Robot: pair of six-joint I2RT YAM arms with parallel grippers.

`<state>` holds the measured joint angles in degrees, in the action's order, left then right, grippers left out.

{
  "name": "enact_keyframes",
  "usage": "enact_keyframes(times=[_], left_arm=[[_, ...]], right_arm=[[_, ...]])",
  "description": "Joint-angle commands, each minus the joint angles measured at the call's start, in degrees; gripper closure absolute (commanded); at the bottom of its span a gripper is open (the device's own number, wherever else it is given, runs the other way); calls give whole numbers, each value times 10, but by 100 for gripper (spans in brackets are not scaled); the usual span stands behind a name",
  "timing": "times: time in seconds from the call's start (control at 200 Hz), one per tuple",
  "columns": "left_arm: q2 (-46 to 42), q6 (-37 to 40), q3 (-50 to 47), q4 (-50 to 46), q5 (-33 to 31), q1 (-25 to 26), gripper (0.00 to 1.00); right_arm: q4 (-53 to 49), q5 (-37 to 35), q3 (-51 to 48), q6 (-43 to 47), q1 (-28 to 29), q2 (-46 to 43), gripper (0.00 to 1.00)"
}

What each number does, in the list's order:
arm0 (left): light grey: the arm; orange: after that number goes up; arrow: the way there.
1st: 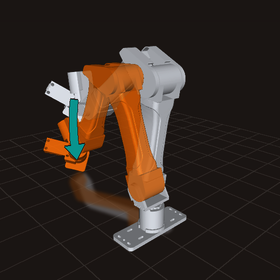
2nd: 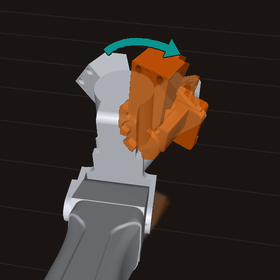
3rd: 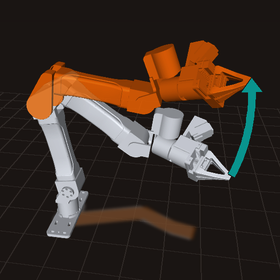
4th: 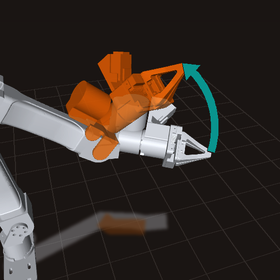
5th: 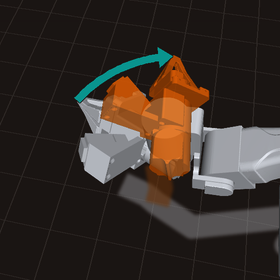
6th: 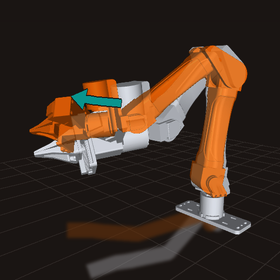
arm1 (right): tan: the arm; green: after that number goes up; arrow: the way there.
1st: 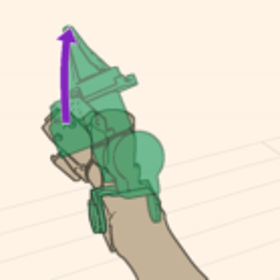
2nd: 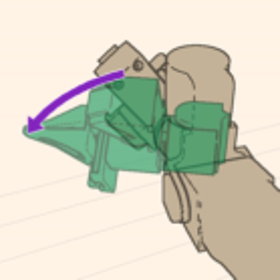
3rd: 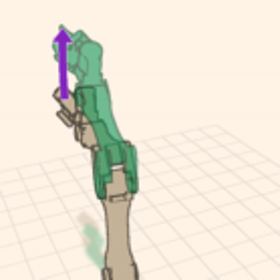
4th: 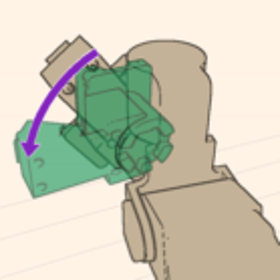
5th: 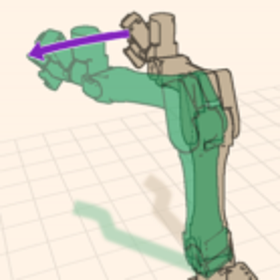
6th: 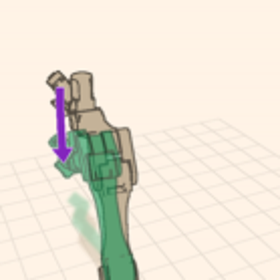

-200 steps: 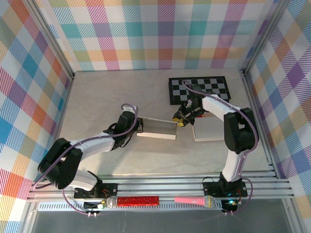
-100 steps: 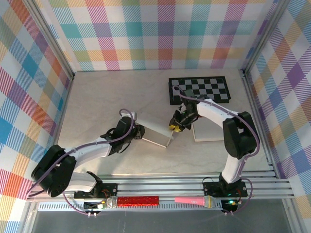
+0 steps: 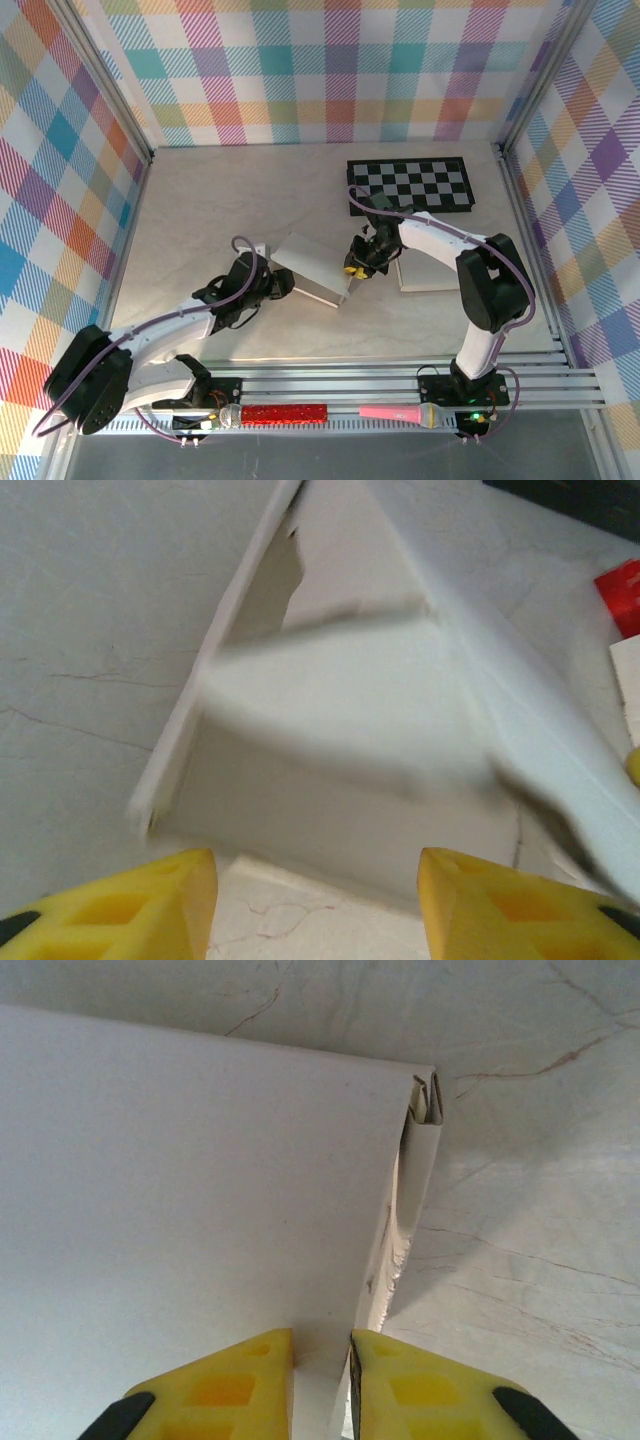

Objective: Fold the paper box

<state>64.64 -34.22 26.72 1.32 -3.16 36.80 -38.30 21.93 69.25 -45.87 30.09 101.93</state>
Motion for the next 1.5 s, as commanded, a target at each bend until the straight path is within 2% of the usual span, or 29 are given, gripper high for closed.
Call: enact_keyframes(times=[0.0,0.26,0.42,0.555,0.63,0.83,0.91,1.035,1.19,1.495], left_arm=[[-39,-26,-10,-51,15,6,45],[-162,-68,-13,-197,21,7,44],[-232,-114,49,-314,15,7,44],[-186,-100,196,-474,-58,-5,36],[-119,-48,273,-511,-50,-38,33],[101,88,423,-507,96,-146,33],[179,129,469,-509,129,-158,35],[259,162,495,-483,183,-160,45],[289,157,464,-435,221,-160,51],[273,134,376,-374,237,-160,58]], right_arm=[[-4,-19,4,-7,4,-7,79],[-10,-21,11,-9,6,-4,79],[-17,-21,19,-7,7,1,79],[-20,-25,23,-5,7,-1,79],[-23,-27,24,-5,7,-2,79],[-31,-28,30,6,7,3,78],[-32,-29,31,9,7,4,78],[-31,-29,31,12,6,9,77],[-27,-27,32,12,7,15,77],[-32,-30,43,17,7,26,77]])
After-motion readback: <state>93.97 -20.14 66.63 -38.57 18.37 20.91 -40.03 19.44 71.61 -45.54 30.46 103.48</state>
